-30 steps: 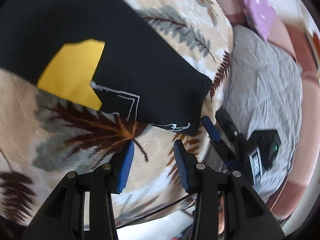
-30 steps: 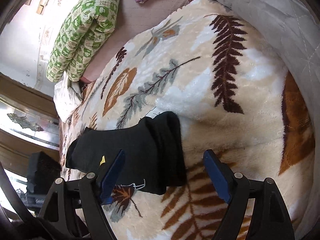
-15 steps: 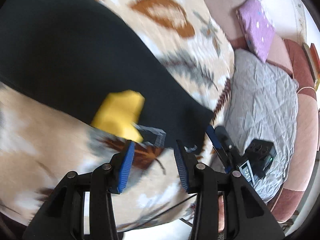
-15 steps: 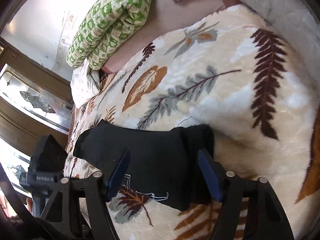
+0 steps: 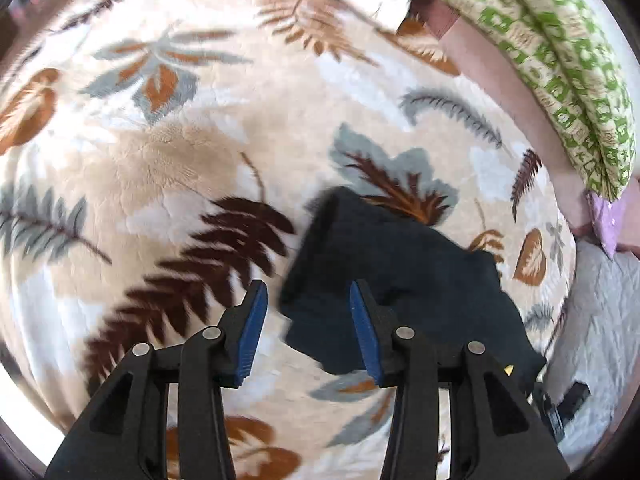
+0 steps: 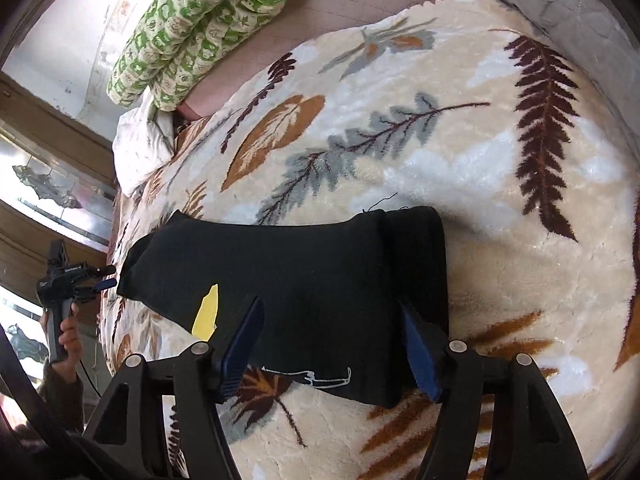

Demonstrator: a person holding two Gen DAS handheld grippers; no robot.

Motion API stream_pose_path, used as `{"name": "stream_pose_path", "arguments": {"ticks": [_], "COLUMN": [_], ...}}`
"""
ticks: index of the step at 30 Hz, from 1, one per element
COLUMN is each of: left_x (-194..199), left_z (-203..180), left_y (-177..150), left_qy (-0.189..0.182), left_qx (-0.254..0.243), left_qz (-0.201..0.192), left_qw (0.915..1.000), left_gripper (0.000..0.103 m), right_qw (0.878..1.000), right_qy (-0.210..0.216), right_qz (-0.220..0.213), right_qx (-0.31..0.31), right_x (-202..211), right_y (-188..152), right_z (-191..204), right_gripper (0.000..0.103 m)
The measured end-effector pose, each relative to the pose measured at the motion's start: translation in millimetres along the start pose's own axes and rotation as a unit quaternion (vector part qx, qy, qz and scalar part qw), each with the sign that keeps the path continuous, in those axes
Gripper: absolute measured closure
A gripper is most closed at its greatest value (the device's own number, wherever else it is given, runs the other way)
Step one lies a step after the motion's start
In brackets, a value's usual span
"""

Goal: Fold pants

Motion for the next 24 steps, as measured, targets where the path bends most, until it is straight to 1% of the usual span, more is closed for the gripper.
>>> {"name": "stream_pose_path", "arguments": {"ticks": [1, 3, 6, 8, 9, 10, 12, 13, 14, 15, 18, 20, 21, 23, 24], "left_x": [-3.7, -13.1, -27.1, -35.6, -37.7, -40.9, -36.8, -35.0, -32.4, -29.3, -26.5, -27.5, -28.1, -29.3, -30.3], "left_z": [3.5, -0.9, -12.4, -15.3, -16.6, -17.6, -20.9, -23.5, -26.7, -26.5, -36.2, -40.5, -40.7, -41.5, -40.5], "left_y": [2.7, 4.0, 1.8, 0.6, 0.1, -1.1, -0.3, -0.9, -2.1, -1.1, -5.5, -7.8, -8.1, -8.0, -7.1], "left_qy": [-0.011, -0.031, -0.037, -0.049, -0.059, -0.064, -0.058, -0.054, -0.047, -0.041, -0.015, -0.001, 0.004, 0.011, 0.011], "left_qx": [0.002, -0.012, -0.04, -0.045, -0.041, -0.037, -0.038, -0.044, -0.05, -0.055, -0.076, -0.085, -0.088, -0.093, -0.089], "left_qz": [0.009, 0.035, 0.058, 0.065, 0.074, 0.079, 0.056, 0.046, 0.034, 0.027, 0.007, 0.004, 0.003, 0.003, 0.006], "left_qw": [0.9999, 0.9989, 0.9969, 0.9957, 0.9947, 0.9941, 0.996, 0.9965, 0.9971, 0.9973, 0.997, 0.9964, 0.9961, 0.9956, 0.996], "left_gripper": [0.062, 0.062, 0.062, 0.062, 0.062, 0.062, 0.062, 0.063, 0.067, 0.07, 0.07, 0.07, 0.07, 0.07, 0.07], "right_qw": [1.0, 1.0, 1.0, 1.0, 1.0, 0.999, 0.998, 0.996, 0.996, 0.996, 0.993, 0.991, 0.992, 0.997, 0.997], "right_qy": [0.001, -0.004, -0.017, -0.022, -0.024, -0.036, -0.066, -0.083, -0.089, -0.089, -0.11, -0.116, -0.108, -0.059, -0.059], "right_qz": [0.0, -0.001, 0.002, 0.004, 0.001, 0.001, 0.014, 0.021, 0.023, 0.024, 0.037, 0.046, 0.045, 0.038, 0.033], "right_qx": [-0.004, -0.005, 0.002, 0.004, 0.004, 0.007, 0.016, 0.017, 0.015, 0.01, 0.036, 0.05, 0.047, 0.022, 0.029], "right_x": [-1.3, -0.8, -1.0, -1.0, 0.0, 0.7, -0.4, 1.0, 2.5, 4.6, 5.9, 3.6, 4.0, 2.1, 0.8], "right_y": [-0.5, -1.6, -1.9, -2.7, -3.2, -3.9, -5.6, -7.4, -8.0, -9.5, -13.5, -13.4, -13.0, -12.2, -11.5], "right_z": [0.1, 1.0, 5.1, 7.5, 8.6, 9.2, 8.4, 6.0, 4.3, 2.0, 7.3, 12.1, 11.9, 11.4, 14.1], "right_gripper": [0.03, 0.03, 0.03, 0.03, 0.034, 0.041, 0.075, 0.085, 0.098, 0.099, 0.1, 0.1, 0.1, 0.097, 0.095]}}
Point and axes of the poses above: each gripper's, at about its wrist camera, not at the fingertips, and x roughly against the way its jaws point, z to its left, y to its top, the point moved 3 cm from there along -x, roughly the way its jaws point, and after that the axes turned 15 degrees about x, right-handed, at the moved point
